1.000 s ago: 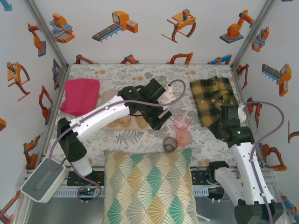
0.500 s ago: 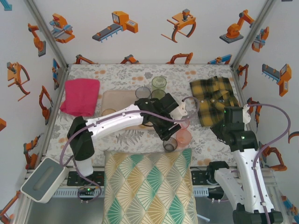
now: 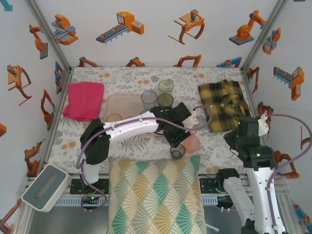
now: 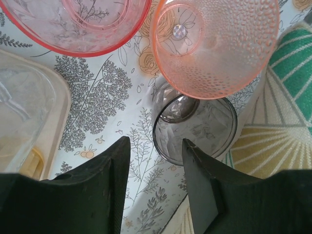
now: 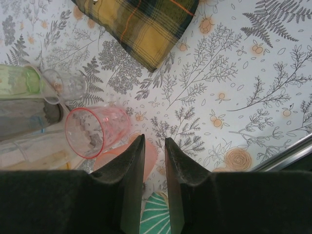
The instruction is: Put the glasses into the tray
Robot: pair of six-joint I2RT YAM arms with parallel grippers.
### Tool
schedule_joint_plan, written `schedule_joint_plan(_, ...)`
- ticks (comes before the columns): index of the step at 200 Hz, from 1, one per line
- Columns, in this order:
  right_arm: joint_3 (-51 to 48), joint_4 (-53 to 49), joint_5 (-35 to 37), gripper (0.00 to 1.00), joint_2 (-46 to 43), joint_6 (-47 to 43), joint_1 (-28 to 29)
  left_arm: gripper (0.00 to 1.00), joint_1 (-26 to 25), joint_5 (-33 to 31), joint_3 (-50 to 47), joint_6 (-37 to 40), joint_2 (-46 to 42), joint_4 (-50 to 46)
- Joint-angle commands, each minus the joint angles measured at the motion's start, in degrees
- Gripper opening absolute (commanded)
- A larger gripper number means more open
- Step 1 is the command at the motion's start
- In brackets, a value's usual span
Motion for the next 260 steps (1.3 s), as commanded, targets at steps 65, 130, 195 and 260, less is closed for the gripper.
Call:
schedule_joint_plan(65,0.0,-0.6,1.6,0.27,0.2,-0.8,-0.4,0.39,-0.8,-3.2,-2.0,-1.1,2.8,1.4)
schedule_joint_plan(130,-1.1,0.5,1.4,0.27,0.0,-1.0,-0.4,0.32,-1.4,-4.8,-2.1,-1.1,3.9,1.5)
schedule_joint_plan(195,-1.8,1.5,1.3,0.27,-0.1,-1.1,-0.4,0.13,-1.5,-6.5,-0.5,-0.8,3.6,-1.6)
schedule_joint_plan(260,-2.2,2.6,1.1,0.27,0.3,-1.3,-0.4,0.12,-1.5,-6.0,2.8,-0.4,1.4,-7.9)
